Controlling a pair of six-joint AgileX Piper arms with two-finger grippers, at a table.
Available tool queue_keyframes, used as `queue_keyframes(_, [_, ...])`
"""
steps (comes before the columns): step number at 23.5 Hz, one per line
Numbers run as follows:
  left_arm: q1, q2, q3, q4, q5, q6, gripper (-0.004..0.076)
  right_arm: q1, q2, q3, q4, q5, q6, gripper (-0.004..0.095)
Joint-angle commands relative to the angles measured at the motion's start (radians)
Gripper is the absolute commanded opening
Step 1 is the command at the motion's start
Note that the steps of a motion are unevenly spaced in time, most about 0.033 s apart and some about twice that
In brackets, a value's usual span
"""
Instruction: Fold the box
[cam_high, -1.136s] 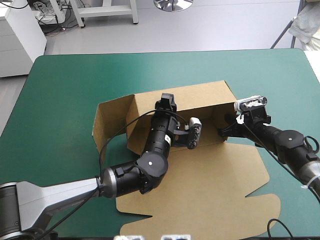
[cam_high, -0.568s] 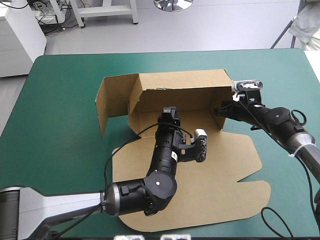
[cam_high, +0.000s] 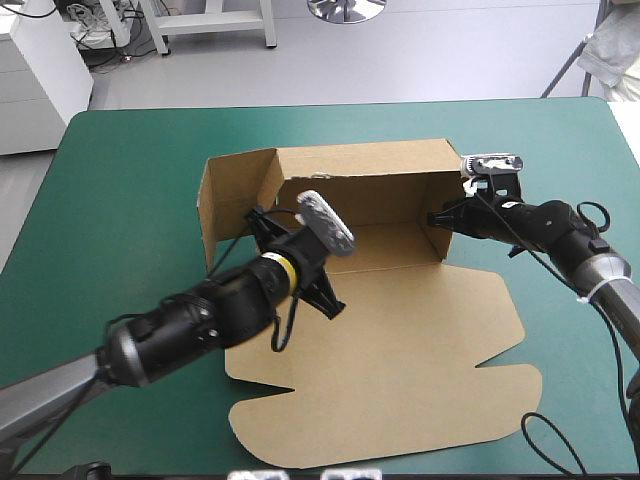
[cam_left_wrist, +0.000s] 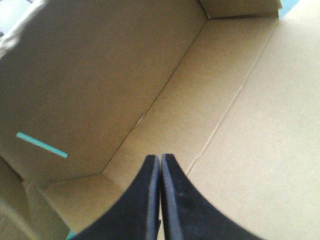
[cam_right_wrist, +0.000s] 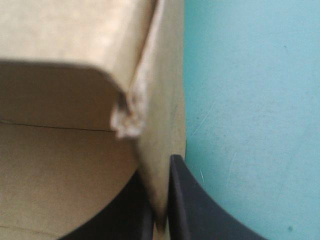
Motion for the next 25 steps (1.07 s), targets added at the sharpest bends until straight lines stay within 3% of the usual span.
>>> queue_keyframes(1, [0.154, -0.183, -0.034, -0.300, -0.120, 0.225, -0.0010, -0.001, -0.031, -0.027, -0.007, 0.055, 0.037, -0.0019])
queue_keyframes(5, [0.493, -0.346, 0.006, -0.662, -0.045, 0.524, -0.0010, -0.001, -0.031, -0.027, -0.040, 0.062, 0.082, -0.0017])
queue_keyframes(10, [1.205, -0.475, 0.135, -1.358, 0.128, 1.057, -0.0009, -0.001, -0.031, -0.027, -0.053, 0.059, 0.082, -0.0017])
queue_keyframes(13, [1.521, -0.476, 0.210, -1.646, 0.195, 1.170, -0.0009, -0.001, -0.031, -0.027, -0.061, 0.057, 0.082, -0.0017])
queue_keyframes(17, [1.674, -0.475, 0.297, -1.867, 0.216, 1.273, -0.0009, -0.001, -0.031, -0.027, -0.065, 0.063, 0.082, -0.0017])
queue_keyframes(25, [1.674, -0.475, 0.307, -1.823, 0.192, 1.275, -0.0010, -0.001, -0.031, -0.027, -0.064, 0.065, 0.091, -0.0017])
